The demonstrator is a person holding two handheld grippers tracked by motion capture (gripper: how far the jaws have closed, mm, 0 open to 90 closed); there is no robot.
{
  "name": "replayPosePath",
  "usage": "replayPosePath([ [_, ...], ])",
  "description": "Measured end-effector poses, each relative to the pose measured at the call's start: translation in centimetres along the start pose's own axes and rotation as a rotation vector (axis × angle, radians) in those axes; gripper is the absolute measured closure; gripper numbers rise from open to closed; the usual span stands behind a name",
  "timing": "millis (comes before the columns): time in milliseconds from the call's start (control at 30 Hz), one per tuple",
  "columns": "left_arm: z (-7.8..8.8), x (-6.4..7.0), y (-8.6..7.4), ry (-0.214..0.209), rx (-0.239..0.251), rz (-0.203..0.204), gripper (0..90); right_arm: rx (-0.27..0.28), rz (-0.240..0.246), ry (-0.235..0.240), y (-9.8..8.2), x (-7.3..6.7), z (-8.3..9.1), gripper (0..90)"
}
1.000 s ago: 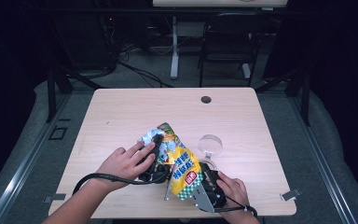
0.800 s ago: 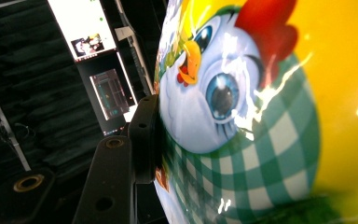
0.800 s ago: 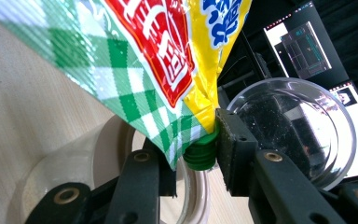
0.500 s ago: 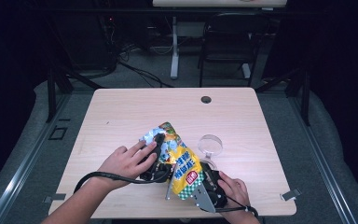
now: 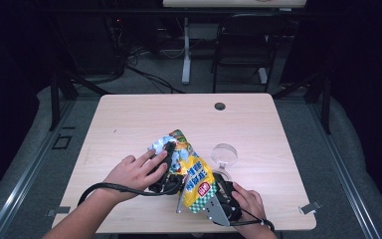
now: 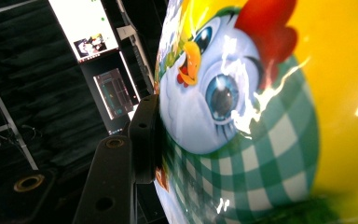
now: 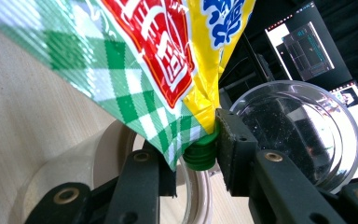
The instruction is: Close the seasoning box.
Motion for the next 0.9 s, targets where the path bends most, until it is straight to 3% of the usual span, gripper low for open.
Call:
replayPosePath([
  [67, 0.08, -0.11, -0.02, -0.004, -0.011, -0.020, 58.7, 0.014, -0.014, -0.001, -0.02, -0.09, -0.12, 70.7],
  [200, 0.04, -0.23, -0.01, 0.003, -0.006, -0.036, 58.8, -0.013, 0.014, 0.002, 0.15, 0.02, -0.02, 70.7],
  [233, 0.01, -0.23, -0.01, 0.003, -0.005, -0.035, 58.8, 0.013, -0.010, 0.003, 0.03, -0.09, -0.17, 70.8],
  [300, -0.06, -0.27, 0.04, 0.002, -0.004, -0.035, 58.8, 0.012, -0.014, 0.002, -0.01, -0.06, -0.16, 70.7],
  [467, -0.28, -0.41, 0.00, -0.013, 0.004, -0.030, 58.9, 0.011, -0.017, 0.003, -0.11, 0.03, -0.10, 70.7],
  [533, -0.36, -0.49, 0.08, -0.003, 0.010, -0.049, 58.9, 0.007, -0.021, 0.004, -0.14, 0.04, -0.07, 70.7],
  [733, -0.01, -0.63, -0.05, -0.010, 0.003, -0.061, 59.8, 0.014, -0.022, 0.009, -0.02, -0.17, -0.28, 70.6],
  [767, 0.01, -0.44, -0.20, -0.006, 0.002, -0.047, 59.9, 0.019, -0.025, 0.009, 0.01, -0.24, -0.36, 70.6],
  [900, -0.09, -0.44, -0.28, -0.011, -0.004, -0.064, 60.2, 0.012, -0.014, 0.019, 0.25, -0.33, -0.48, 70.6],
])
Point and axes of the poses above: each handheld gripper's, and its own axes: z roughly backward along the jaws, y roughly out of its top, x roughly to its right, the point moved 1 cm from there along -z, roughly forward along the jaws, and after that the axes turned 15 degrees about x, right-handed, at the moved point
